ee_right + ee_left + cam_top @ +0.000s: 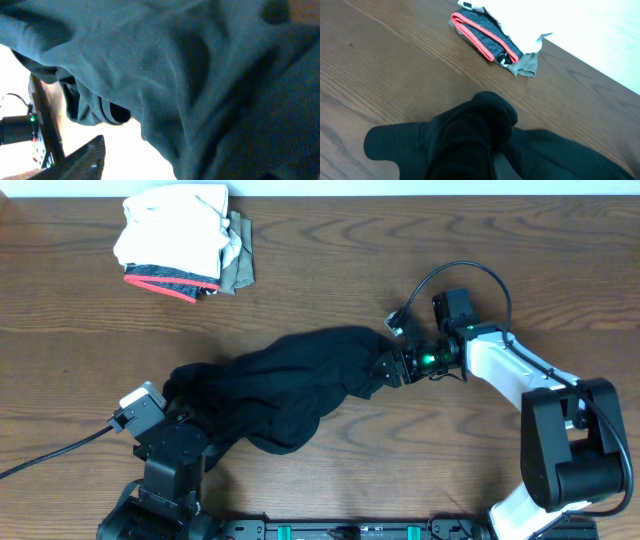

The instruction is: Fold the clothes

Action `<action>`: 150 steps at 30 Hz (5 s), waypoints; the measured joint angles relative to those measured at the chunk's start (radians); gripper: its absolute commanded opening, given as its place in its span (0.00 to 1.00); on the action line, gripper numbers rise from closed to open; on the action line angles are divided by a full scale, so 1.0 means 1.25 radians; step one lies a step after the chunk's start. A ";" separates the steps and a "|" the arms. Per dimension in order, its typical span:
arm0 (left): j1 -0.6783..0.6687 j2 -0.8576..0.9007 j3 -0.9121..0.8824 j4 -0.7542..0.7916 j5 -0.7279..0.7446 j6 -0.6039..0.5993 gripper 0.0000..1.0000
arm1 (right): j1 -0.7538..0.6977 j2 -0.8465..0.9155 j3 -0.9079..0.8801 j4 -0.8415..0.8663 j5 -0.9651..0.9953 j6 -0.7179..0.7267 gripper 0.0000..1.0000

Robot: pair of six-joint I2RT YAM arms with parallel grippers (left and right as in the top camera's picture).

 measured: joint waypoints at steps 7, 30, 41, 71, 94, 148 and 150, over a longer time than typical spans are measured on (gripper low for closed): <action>0.000 0.000 0.000 0.000 0.000 0.000 0.08 | -0.001 -0.054 0.023 -0.049 0.071 0.033 0.02; 0.000 0.003 0.111 0.128 0.222 0.064 0.07 | -0.021 -0.451 0.023 -0.150 0.381 0.265 0.01; 0.000 0.026 0.343 0.090 0.305 0.087 0.06 | -0.140 -0.686 0.067 -0.273 0.457 0.342 0.01; 0.000 0.485 0.789 -0.075 0.461 -0.055 0.06 | -0.169 -0.578 0.595 -0.600 0.684 0.364 0.01; 0.001 1.089 0.787 0.154 0.162 0.179 0.91 | -0.172 -0.076 0.592 -0.362 0.808 0.308 0.71; -0.048 0.844 0.126 0.021 0.541 -0.399 0.81 | -0.172 -0.266 0.153 -0.574 0.513 0.404 0.99; -0.048 0.860 0.126 0.030 0.543 -0.398 0.76 | -0.172 -0.266 0.153 -0.571 0.511 0.404 0.99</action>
